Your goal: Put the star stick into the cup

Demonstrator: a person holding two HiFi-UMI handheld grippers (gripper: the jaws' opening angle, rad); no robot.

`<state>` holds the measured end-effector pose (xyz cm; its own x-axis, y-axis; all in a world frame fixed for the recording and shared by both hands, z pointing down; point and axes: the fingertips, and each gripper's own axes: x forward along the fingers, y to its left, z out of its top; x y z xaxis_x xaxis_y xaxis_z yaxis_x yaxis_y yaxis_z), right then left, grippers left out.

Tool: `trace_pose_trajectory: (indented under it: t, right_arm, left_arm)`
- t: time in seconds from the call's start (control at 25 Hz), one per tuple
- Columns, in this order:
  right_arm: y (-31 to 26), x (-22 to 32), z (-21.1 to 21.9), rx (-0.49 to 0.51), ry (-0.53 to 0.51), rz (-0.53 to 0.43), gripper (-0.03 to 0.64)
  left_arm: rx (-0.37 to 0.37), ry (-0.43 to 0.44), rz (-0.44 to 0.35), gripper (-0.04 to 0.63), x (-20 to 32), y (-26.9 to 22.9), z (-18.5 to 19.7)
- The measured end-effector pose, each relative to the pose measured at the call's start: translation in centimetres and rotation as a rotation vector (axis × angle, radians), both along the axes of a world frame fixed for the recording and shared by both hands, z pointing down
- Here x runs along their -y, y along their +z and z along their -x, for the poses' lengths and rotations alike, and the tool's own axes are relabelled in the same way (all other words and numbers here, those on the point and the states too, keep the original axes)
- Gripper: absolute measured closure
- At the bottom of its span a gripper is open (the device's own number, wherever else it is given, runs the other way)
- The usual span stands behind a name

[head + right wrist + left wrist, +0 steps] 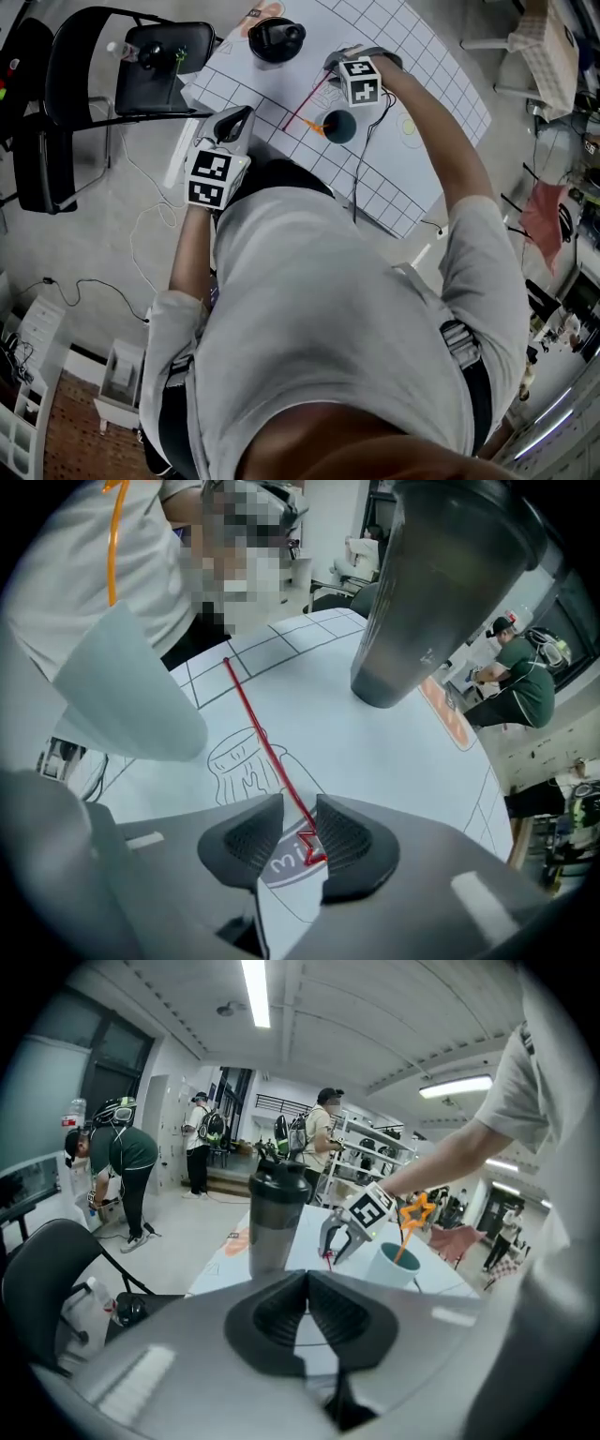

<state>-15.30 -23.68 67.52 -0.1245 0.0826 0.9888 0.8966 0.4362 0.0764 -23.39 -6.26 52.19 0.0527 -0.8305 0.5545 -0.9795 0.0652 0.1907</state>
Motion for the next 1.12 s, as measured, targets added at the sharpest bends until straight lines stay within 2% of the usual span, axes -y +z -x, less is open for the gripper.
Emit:
trace_pose_trajectory:
  t: [0.12,0.2,0.28,0.48,0.72,1.12]
  right_arm:
    - [0.0,0.0,0.0,-0.041,0.003,0.019,0.515]
    - [0.0,0.0,0.1,-0.031,0.000,0.020,0.531]
    - [0.1,0.1,0.3,0.003,0.001,0.010,0.601]
    - [-1.7,0.3,-0.5,0.061,0.056,0.001,0.603]
    - [-6.8,3.2,-3.8,0.117,0.106,-0.110,0.603]
    - [-16.7,5.3,-12.6,0.105,0.264,-0.317,0.601]
  left_arm:
    - [0.002,0.011,0.014,0.592,0.1,0.4,0.0]
    - [0.000,0.019,0.019,0.592,0.1,0.6,-0.1]
    - [-0.005,0.033,0.022,0.592,0.3,0.7,-0.3]
    - [0.002,0.072,0.020,0.592,1.0,0.8,-0.6]
    - [0.001,0.127,0.015,0.592,1.9,1.0,-1.1]
    - [-0.018,0.309,0.008,0.592,3.9,1.8,-4.0]
